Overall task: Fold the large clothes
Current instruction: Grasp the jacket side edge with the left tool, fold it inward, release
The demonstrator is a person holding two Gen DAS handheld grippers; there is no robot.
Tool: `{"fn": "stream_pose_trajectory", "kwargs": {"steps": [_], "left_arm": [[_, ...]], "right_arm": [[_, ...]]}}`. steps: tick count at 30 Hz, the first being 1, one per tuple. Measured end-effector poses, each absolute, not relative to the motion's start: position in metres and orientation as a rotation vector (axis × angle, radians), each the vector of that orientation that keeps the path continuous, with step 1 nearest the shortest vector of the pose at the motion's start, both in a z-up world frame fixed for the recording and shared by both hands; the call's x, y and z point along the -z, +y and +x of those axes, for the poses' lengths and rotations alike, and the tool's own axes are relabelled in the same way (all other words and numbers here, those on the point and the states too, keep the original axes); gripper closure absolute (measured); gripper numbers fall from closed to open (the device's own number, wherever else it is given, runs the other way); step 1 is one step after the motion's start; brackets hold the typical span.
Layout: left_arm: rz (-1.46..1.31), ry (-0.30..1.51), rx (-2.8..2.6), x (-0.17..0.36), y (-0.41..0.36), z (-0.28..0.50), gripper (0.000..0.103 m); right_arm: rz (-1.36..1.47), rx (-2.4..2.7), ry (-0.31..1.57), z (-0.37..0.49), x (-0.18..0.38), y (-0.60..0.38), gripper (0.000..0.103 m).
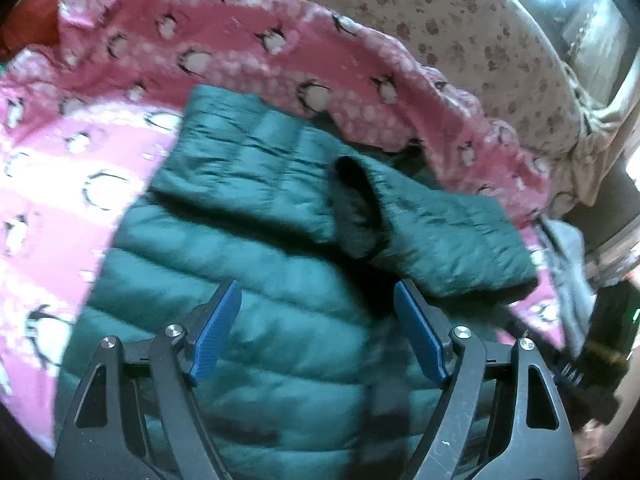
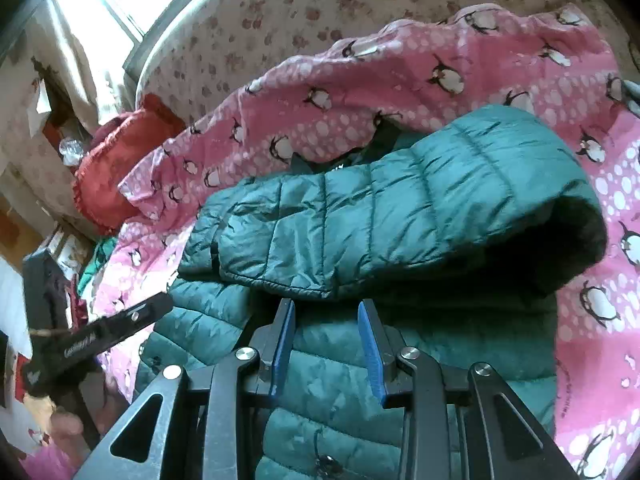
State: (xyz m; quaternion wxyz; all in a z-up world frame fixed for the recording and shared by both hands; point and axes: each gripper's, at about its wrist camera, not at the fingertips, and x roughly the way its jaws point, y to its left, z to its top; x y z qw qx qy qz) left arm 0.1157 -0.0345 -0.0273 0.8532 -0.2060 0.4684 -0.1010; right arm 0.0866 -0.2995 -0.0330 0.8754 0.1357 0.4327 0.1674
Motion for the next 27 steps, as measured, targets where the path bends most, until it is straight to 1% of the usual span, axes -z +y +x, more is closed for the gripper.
{"fn": "stream_pose_trajectory", "kwargs": {"steps": [3,8,17,18,19,20,22,24,27], "left_arm": [[-0.478,1.015,0.236,0.030,-0.046,0.132,0.024],[-0.455,1.062,0.208,0.043,-0.069,0.150,0.024],[-0.447,1.052,0.163,0.053,-0.082,0.162,0.025],[-0.443,1.049,0.166,0.053,-0.083,0.163,0.035],[-0.433,1.045,0.170,0.053,-0.085,0.163,0.051],[-0.419,1.044,0.172,0.052,-0.086,0.164,0.058],[-0.391,1.025,0.170,0.049,-0.088,0.165,0.078],[-0.374,0.989,0.177,0.040,-0.086,0.162,0.081],[-0.349,0.927,0.189,0.018,-0.077,0.162,0.082]], "right_arm": [[0.315,-0.352,0.888,0.081,0.029,-0.311,0.072],[0.338,-0.354,0.881,0.072,0.030,-0.323,0.072],[0.370,-0.336,0.887,0.067,0.036,-0.339,0.072],[0.374,-0.333,0.887,0.066,0.037,-0.340,0.072],[0.378,-0.330,0.887,0.065,0.037,-0.342,0.072],[0.381,-0.329,0.887,0.065,0.037,-0.343,0.072],[0.382,-0.324,0.885,0.064,0.036,-0.344,0.072],[0.385,-0.318,0.879,0.062,0.034,-0.347,0.072],[0.387,-0.301,0.858,0.059,0.028,-0.353,0.072]]}}
